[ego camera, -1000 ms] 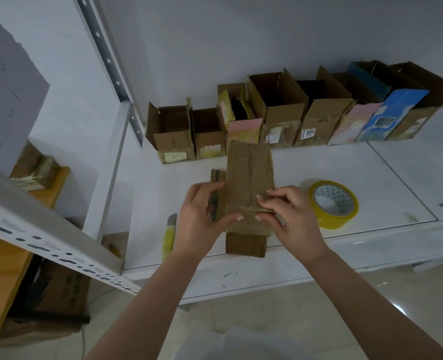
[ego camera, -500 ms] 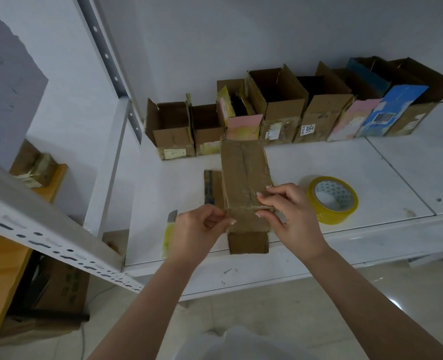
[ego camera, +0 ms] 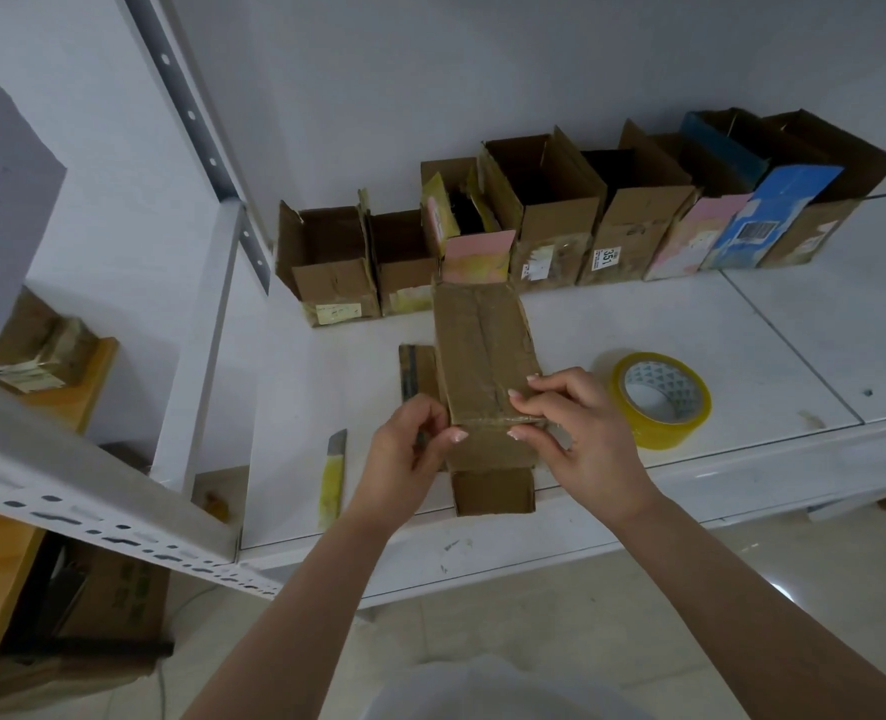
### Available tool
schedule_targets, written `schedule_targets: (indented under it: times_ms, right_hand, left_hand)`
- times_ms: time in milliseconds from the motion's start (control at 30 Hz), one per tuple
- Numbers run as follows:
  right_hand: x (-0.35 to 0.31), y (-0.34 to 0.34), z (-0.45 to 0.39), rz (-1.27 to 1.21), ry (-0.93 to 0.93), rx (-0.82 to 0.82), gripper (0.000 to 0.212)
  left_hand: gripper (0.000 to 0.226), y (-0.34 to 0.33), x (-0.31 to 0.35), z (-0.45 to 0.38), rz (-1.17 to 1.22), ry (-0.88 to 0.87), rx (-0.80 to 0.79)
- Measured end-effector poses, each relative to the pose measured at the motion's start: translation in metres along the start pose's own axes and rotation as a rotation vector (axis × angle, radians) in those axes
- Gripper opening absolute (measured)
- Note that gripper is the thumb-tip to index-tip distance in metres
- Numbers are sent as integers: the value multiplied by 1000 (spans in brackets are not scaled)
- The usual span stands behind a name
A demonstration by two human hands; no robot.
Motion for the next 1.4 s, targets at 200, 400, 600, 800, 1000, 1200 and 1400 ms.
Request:
schedule_targets:
  times_ms: [200, 400, 600, 800, 1000, 1200, 1400]
  right_hand:
    - [0, 0, 1, -27, 4, -14, 25]
    - [5, 2, 7, -123, -27, -34, 36]
    - [14, 8, 28, -111, -307, 106, 56]
    - [8, 7, 29, 222, -212, 133, 39]
    - [4, 7, 23, 288, -93, 100, 39]
    - [34, 17, 29, -67, -226, -86, 42]
    - [32, 0, 9, 4, -116, -134, 46]
  left_hand:
    - [36, -11, -3, 7, -36, 52, 82]
    - [55, 4, 31, 2, -191, -120, 219]
    - [51, -26, 49, -17, -366, -202, -78]
    - [45, -26, 47, -17, -389, -203, -38]
    - [43, -25, 48, -17, -398, -179, -21]
    - [44, -24, 48, -19, -365, -158, -34]
    - [43, -24, 51, -18, -373, -150, -50]
Point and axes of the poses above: each hand's wrist, its own z-axis away from the middle knuckle, its own y-axis out of the back of the hand, x = y × z, the point moved 4 cm from there along -z, towards the middle knuckle, and after that the axes turned 3 degrees about -y, right-handed, at the moved point
